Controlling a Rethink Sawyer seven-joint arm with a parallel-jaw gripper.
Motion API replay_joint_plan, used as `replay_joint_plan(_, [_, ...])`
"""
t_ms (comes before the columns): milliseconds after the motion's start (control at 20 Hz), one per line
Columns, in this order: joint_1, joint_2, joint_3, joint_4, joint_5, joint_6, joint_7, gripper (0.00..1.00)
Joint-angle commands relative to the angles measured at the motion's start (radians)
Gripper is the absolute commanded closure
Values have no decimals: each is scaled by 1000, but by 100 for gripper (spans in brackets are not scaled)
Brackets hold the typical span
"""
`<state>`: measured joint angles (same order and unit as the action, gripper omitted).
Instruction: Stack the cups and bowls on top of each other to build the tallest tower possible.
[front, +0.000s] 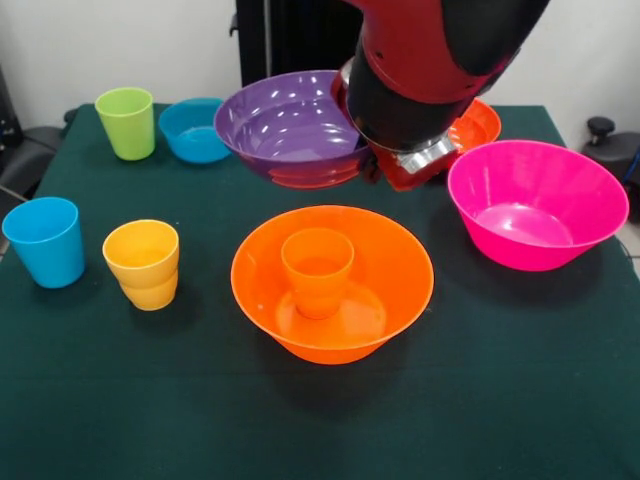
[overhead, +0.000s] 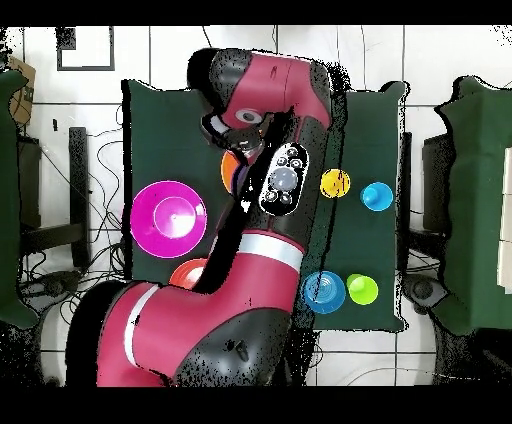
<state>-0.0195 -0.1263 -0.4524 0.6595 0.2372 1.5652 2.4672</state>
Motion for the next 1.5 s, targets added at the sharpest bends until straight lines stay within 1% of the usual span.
replay_joint_plan(50, [0,83,41,-151,41,5,255,100])
replay_joint_plan(200, [-5,133,23,-234,75,12,304,100])
replay_joint_plan(300, [-15,173,-3,-307,96,31,312,100])
replay_joint_plan(400, [-21,199,-24,-349,118,33,310,100])
replay_joint_plan(500, [-19,207,-40,-358,128,28,305,100])
replay_joint_plan(650, [-5,193,-74,-333,104,35,264,100])
replay_joint_plan(750, [9,157,-82,-281,78,17,227,100])
replay_joint_plan(800, [6,141,-95,-274,65,25,200,100])
replay_joint_plan(850, [4,109,-105,-265,54,58,149,100])
replay_joint_plan(900, [2,88,-118,-256,44,80,120,100])
replay_joint_plan(950, [-7,65,-150,-285,43,181,79,100])
replay_joint_plan(1100, [-48,67,-226,-397,57,343,2,100])
replay_joint_plan(1150, [-58,68,-233,-407,67,358,-12,100])
replay_joint_plan(1300, [-75,86,-239,-426,78,337,-30,100])
replay_joint_plan(1400, [-81,104,-252,-452,93,343,-11,100])
replay_joint_plan(1450, [-77,113,-242,-447,103,312,18,100])
replay_joint_plan(1500, [-83,125,-247,-463,113,309,30,100])
